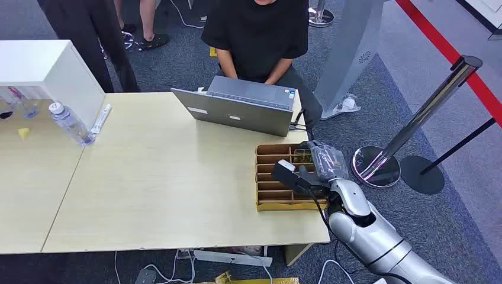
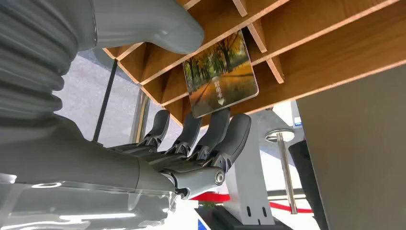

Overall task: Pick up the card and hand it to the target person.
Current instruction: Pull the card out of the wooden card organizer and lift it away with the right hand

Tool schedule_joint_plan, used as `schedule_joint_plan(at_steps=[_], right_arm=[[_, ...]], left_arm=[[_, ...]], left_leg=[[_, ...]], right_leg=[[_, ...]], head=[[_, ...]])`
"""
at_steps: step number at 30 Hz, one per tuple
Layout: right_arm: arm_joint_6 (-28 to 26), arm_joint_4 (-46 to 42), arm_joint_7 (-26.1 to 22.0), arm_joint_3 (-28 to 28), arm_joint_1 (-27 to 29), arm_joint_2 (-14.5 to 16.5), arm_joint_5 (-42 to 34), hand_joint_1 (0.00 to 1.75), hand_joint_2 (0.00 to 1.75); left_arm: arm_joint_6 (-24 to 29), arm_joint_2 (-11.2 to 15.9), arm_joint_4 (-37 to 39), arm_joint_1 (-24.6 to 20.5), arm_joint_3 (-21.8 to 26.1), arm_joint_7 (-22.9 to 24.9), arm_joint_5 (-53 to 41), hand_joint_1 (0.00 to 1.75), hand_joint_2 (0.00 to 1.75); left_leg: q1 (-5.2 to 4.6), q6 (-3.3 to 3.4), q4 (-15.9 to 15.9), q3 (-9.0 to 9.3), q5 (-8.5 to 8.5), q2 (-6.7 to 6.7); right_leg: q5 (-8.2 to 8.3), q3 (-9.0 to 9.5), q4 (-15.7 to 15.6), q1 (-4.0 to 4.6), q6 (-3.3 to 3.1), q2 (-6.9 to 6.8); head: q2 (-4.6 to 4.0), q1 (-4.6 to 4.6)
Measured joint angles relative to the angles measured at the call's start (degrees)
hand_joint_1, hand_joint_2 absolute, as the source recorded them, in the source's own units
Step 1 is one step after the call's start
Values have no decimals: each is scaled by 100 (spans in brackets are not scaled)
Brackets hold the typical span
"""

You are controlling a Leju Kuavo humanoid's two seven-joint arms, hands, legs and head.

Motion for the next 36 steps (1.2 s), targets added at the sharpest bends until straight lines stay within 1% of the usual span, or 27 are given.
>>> schedule_joint_plan(at_steps=[8, 10, 16, 17, 20, 21, 27, 36], right_arm=[[-56, 155, 28, 8, -14, 3, -61, 69, 175], [-62, 178, 39, 8, -14, 2, -38, 71, 175], [-120, 226, 100, 2, -15, 0, 33, 89, 175], [-137, 232, 109, 0, -15, 0, 43, 96, 175], [-192, 241, 125, -5, -20, -1, 48, 128, 175], [-208, 242, 127, -7, -24, -1, 46, 134, 175], [-313, 240, 132, -14, -37, -3, 9, 142, 175], [-404, 242, 125, -19, -36, -2, -129, 141, 175]], left_arm=[[-1, 1, 0, 0, -1, 0, -11, 0, 0], [-2, 1, 0, 0, -1, 0, -17, 0, 0], [1, 1, 0, 1, -2, -1, -31, 0, 0], [3, 2, 0, 1, -2, -1, -32, 0, 0], [8, 4, 0, 1, -2, -2, -33, 0, 0], [8, 4, 0, 1, -2, -2, -34, 0, 0], [10, 5, 0, 2, -2, -2, -34, 0, 0], [20, 5, 0, 4, -2, 0, -34, 0, 0]], left_leg=[[0, 0, 1, 3, 0, 0], [0, 0, 1, 3, 0, 0], [-1, 0, 2, 4, 1, 0], [-1, 0, 2, 4, 1, 0], [-1, 0, 2, 4, 1, 0], [-1, 0, 2, 4, 1, 0], [0, 0, 2, 4, 1, 1], [-1, 0, 2, 5, 1, 2]], right_leg=[[0, 1, 0, 0, 0, 1], [0, 1, 0, 0, 0, 1], [2, 2, 0, 0, 2, 1], [2, 2, 0, 0, 2, 1], [2, 2, 0, 0, 2, 1], [2, 1, 0, 0, 2, 1], [1, 1, 0, 0, 1, 1], [2, 2, 0, 0, 2, 2]], head=[[0, -1], [0, -1], [0, -1], [0, -2], [0, -1], [0, -1], [0, -2], [0, -1]])
